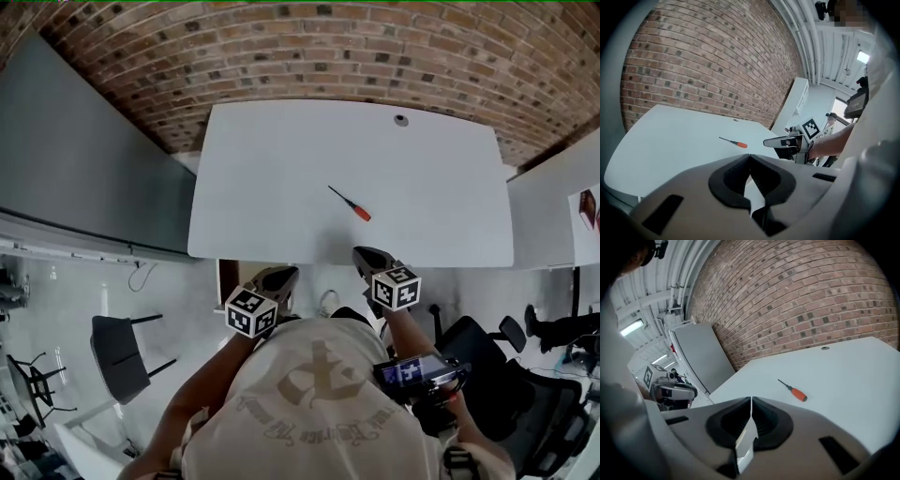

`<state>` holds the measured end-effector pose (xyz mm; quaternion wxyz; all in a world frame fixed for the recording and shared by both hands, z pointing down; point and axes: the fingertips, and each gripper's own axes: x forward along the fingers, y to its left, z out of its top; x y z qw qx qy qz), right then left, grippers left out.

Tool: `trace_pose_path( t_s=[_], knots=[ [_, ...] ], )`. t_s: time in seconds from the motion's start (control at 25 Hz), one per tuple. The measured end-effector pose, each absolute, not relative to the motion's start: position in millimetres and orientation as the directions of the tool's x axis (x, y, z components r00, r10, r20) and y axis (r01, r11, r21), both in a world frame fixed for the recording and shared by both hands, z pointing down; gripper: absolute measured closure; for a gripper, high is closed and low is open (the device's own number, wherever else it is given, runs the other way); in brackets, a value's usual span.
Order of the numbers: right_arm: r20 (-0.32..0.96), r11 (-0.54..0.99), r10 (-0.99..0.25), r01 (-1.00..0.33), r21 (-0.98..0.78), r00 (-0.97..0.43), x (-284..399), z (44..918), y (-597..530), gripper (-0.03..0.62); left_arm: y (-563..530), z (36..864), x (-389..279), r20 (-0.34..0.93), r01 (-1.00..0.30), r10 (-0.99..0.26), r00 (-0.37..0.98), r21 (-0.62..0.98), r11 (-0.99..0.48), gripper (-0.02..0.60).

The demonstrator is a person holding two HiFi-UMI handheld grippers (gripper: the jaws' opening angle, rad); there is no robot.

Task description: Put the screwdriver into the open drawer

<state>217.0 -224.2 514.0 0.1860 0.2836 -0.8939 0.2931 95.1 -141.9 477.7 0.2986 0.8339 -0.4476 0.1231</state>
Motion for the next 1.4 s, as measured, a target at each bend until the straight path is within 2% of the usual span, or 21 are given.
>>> trace_pose_path(
  t_s=[0.64,0.76,0.84,1.16,1.4],
  knots=[
    [0.639,0.741,-0.260,-0.574,-0.348,-0.724,218,564,-298,0.568,-147,481,70,0.494,-0.895,-0.765,0.414,0.377,-0.241,0.561],
    [0.677,0.762,-0.239,-0.567,-0.314,-0.696,218,573,-313,0.553,-147,482,67,0.496,-0.903,-0.777,0.388,0.375,-0.212,0.561],
    [0.707,0.775,-0.223,-0.562,-0.289,-0.671,217,579,-323,0.498,-146,484,64,0.498,-0.907,-0.784,0.371,0.375,-0.191,0.561],
    [0.818,0.845,-0.200,-0.518,-0.135,-0.539,207,600,-359,0.497,-136,487,47,0.511,-0.922,-0.811,0.285,0.376,-0.087,0.561],
    [0.863,0.874,-0.160,-0.476,-0.102,-0.480,194,621,-374,0.497,-129,489,35,0.516,-0.930,-0.826,0.228,0.367,-0.027,0.561]
  ],
)
